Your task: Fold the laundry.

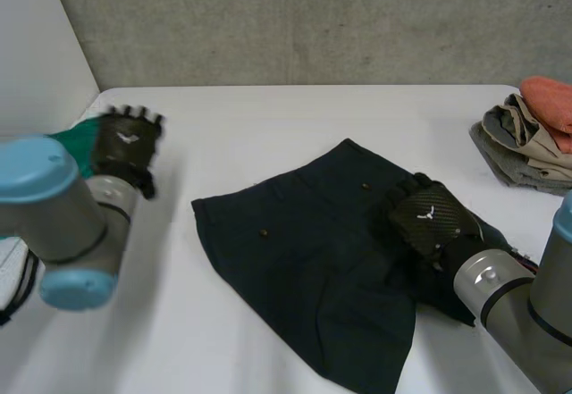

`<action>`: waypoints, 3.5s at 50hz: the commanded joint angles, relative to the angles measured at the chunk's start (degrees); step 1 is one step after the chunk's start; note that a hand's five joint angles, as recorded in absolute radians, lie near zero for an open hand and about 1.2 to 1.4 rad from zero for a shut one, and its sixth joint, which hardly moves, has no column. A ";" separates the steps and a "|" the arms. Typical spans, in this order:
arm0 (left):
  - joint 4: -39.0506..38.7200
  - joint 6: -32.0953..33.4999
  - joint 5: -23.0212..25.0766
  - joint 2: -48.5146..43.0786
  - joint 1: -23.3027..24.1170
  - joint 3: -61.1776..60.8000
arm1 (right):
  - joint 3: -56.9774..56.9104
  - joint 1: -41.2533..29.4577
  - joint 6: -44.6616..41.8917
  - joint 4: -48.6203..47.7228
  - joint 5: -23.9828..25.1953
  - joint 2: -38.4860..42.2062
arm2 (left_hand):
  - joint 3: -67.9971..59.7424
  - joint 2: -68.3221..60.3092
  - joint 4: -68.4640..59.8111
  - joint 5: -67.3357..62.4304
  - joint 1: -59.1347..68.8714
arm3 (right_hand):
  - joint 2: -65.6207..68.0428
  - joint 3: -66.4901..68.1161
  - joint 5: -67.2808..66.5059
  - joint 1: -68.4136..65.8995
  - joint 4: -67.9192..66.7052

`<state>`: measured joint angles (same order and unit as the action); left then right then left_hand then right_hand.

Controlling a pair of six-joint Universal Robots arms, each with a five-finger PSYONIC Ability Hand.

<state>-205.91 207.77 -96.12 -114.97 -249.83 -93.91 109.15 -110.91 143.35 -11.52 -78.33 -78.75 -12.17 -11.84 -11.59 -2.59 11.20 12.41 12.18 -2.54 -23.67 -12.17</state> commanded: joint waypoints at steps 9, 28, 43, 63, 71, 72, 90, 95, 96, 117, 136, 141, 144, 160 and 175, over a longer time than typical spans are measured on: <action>7.20 -5.88 3.95 -5.95 9.81 0.12 | -0.43 1.84 0.09 1.41 0.46 -2.54 | -9.65 -9.98 -10.23 -9.23 10.62 | -2.41 -2.18 2.54 13.67 2.17; 7.46 -5.27 -2.31 -13.26 8.14 9.01 | -0.17 2.28 0.00 1.32 1.43 -2.46 | -67.83 -68.16 -68.41 -67.41 68.80 | -2.41 -2.18 2.54 13.67 2.17; -0.63 -2.28 -7.50 -8.96 -0.30 24.20 | -1.48 3.16 0.35 1.23 0.64 -4.65 | -67.83 -68.16 -68.41 -67.41 68.80 | -2.41 -2.18 2.54 13.67 2.17; 13.52 -5.71 9.20 -5.62 4.27 6.20 | -0.69 4.92 0.18 1.23 1.51 -4.39 | -17.22 -17.55 -17.80 -16.80 18.19 | -2.41 -2.18 2.54 13.67 2.17; 13.61 -6.06 10.16 -9.39 0.75 6.63 | -0.08 4.83 0.18 0.88 1.51 -3.95 | -17.72 -18.06 -18.31 -17.31 18.70 | -2.41 -2.18 2.54 13.67 2.17; 13.61 -6.06 10.69 -10.35 0.67 7.33 | -0.08 4.83 0.18 0.88 1.51 -3.95 | -17.89 -18.22 -18.48 -17.48 18.86 | -2.41 -2.18 2.54 13.67 2.17; 14.22 -6.14 13.59 -15.11 0.49 11.82 | 0.01 4.92 0.09 0.71 1.43 -3.69 | -59.53 -59.86 -60.12 -59.12 60.50 | -2.41 -2.18 2.54 13.67 2.17; 14.05 -6.06 13.16 -15.20 0.93 13.14 | -0.25 5.01 0.00 0.62 1.25 -3.69 | -67.83 -68.16 -68.41 -67.41 68.80 | -2.41 -2.18 2.54 13.67 2.17; 13.96 -5.97 12.89 -15.20 0.67 13.58 | -0.34 5.01 0.00 0.62 1.25 -3.69 | -67.83 -68.16 -68.41 -67.41 68.80 | -2.41 -2.18 2.54 13.67 2.17; 7.72 -11.85 6.03 -5.97 5.22 33.09 | -5.70 8.52 1.93 1.06 -2.00 -7.03 | -67.83 -68.16 -68.41 -67.41 68.80 | -2.41 -2.18 2.54 13.67 2.17; 8.69 -24.34 16.05 -11.86 29.40 25.01 | -5.09 14.06 4.92 0.62 -2.62 -6.15 | -18.41 -18.75 -19.00 -18.00 19.39 | -2.41 -2.18 2.54 13.67 2.17; 8.86 -24.25 15.53 -5.21 28.53 21.76 | -5.26 13.80 4.40 1.05 0.71 -6.15 | -8.31 -8.65 -8.90 -7.90 9.29 | -2.41 -2.18 2.54 13.67 2.17; 9.30 -24.16 14.56 -1.41 26.16 19.22 | -5.44 13.80 4.04 1.58 4.04 -6.24 | -8.30 -8.64 -8.89 -7.89 9.28 | -2.41 -2.18 2.54 13.67 2.17; 18.18 -19.94 -6.44 18.11 17.28 -11.81 | -4.47 10.38 -1.66 10.91 16.28 1.22 | -13.35 -13.68 -13.94 -12.94 14.32 | 2.71 2.94 -2.59 8.55 -2.95; 18.62 -20.12 -6.62 16.98 15.61 -22.54 | -10.97 6.15 -4.66 2.65 16.19 16.26 | -14.69 -15.02 -15.27 -14.27 15.66 | 13.14 13.37 -13.01 -1.88 -13.38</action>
<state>-187.27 187.79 -103.29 -95.80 -233.27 -116.12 100.02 -104.15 138.61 -5.00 -62.02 -66.48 -20.94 -21.01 -21.13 -11.47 21.64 18.62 18.87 -9.25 -23.66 -18.94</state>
